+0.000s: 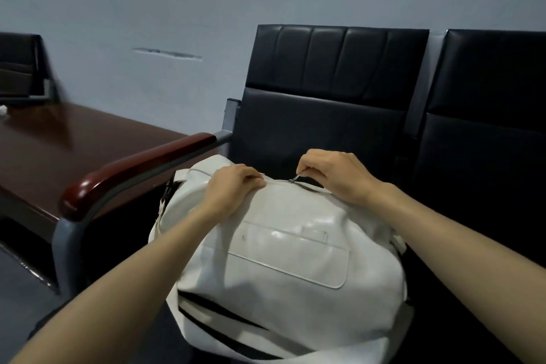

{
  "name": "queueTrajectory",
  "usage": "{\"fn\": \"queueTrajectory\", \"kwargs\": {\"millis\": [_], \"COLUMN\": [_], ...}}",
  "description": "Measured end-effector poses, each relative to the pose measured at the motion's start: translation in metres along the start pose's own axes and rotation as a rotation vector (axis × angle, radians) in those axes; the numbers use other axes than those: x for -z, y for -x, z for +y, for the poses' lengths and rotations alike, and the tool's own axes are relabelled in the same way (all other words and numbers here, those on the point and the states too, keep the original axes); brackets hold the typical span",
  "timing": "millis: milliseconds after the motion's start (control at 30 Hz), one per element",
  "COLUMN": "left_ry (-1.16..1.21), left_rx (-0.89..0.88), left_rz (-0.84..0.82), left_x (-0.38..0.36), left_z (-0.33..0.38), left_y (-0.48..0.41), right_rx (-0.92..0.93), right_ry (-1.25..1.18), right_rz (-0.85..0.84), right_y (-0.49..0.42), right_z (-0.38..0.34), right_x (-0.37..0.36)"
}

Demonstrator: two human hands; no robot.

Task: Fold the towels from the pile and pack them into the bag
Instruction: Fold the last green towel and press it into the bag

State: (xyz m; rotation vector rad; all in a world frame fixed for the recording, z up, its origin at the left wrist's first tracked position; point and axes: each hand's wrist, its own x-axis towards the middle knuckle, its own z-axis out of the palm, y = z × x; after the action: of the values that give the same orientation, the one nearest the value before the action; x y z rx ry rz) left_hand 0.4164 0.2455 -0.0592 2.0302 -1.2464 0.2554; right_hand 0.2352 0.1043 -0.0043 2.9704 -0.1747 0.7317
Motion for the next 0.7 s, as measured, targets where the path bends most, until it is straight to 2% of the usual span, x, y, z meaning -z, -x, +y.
{"fn": "queueTrajectory", "kwargs": {"millis": [100, 200, 300, 400, 467, 600, 700], "left_ry": [-0.089, -0.239, -0.147, 0.132, 0.184, 0.049, -0.014], "left_rx": [0.084, 0.107, 0.028, -0.141, -0.126, -0.063, -0.002], "left_rz": [0.03, -0.086, -0.163, -0.31, -0.433, -0.321, -0.263], "left_x": [-0.004, -0.013, -0.02, -0.027, -0.039, -0.054, -0.059], "left_z": [0.003, 0.015, 0.041, 0.089, 0.117, 0.132, 0.127], "left_y": [-0.004, -0.01, -0.006, 0.009, 0.014, 0.011, 0.015], "right_rx": [-0.099, -0.245, -0.315, -0.316, -0.301, -0.21, -0.057], "right_ry": [-0.005, -0.039, -0.11, -0.161, -0.138, 0.014, 0.172], "right_rz": [0.022, 0.042, 0.071, 0.091, 0.084, 0.039, 0.082], "right_y": [0.031, 0.076, 0.105, 0.105, 0.101, 0.107, 0.122], "right_z": [0.027, 0.054, 0.065, 0.061, 0.059, 0.06, 0.063], "right_x": [0.02, 0.037, 0.039, 0.036, 0.039, 0.042, 0.034]}}
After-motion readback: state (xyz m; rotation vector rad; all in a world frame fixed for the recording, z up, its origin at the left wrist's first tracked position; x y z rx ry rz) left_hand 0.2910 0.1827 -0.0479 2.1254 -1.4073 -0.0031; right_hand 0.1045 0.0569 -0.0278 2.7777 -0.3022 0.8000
